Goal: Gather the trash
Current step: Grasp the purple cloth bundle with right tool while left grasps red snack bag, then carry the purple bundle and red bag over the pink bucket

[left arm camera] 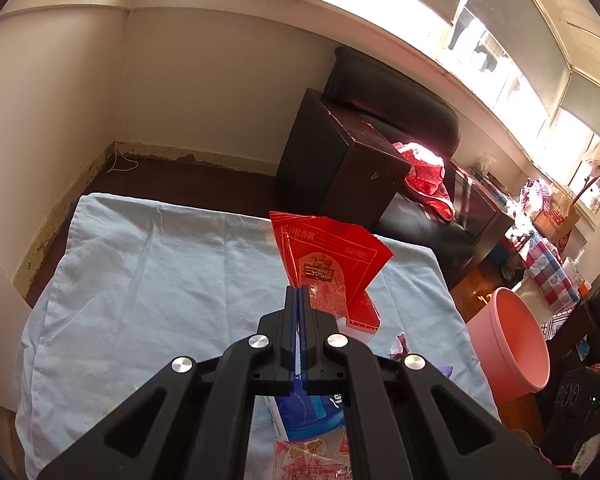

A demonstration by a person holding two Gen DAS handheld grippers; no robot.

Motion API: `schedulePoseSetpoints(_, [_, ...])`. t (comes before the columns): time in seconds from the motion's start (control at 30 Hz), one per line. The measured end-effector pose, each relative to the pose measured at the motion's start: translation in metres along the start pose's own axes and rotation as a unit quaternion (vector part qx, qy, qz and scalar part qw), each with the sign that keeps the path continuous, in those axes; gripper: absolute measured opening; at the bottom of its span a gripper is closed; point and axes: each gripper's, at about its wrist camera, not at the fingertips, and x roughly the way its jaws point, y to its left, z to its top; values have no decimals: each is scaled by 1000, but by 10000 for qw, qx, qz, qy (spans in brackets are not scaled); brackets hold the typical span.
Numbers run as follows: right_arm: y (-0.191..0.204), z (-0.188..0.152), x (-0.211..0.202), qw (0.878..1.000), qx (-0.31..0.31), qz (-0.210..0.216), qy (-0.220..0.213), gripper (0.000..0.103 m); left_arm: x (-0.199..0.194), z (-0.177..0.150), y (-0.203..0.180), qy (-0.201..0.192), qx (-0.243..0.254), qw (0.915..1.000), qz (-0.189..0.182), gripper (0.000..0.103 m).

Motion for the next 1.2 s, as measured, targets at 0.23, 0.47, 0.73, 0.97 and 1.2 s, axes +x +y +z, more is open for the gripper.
schedulePoseSetpoints(0.23, [16, -6, 18, 9985, -157, -467, 235, 43, -16, -9, 2, -24, -34, 9999, -164, 0])
schedulePoseSetpoints(0.47, [28, -15, 14, 9933, -786, -843, -43, 43, -22, -16, 8, -22, -127, 9998, -165, 0])
schedulePoseSetpoints(0.73, [27, -17, 4, 9913, -1015, -832, -40, 17, -34, -19, 7, -123, -100, 9996, -230, 0])
schedulePoseSetpoints(0.97, [39, -18, -27, 9872, -1348, -612, -587, 14, -47, -23, -10, -273, 51, 9991, -309, 0])
schedulePoseSetpoints(1.2, [45, -15, -58, 9776, -1665, -606, -1135, 14, -57, -26, -38, -431, 263, 9979, -405, 0])
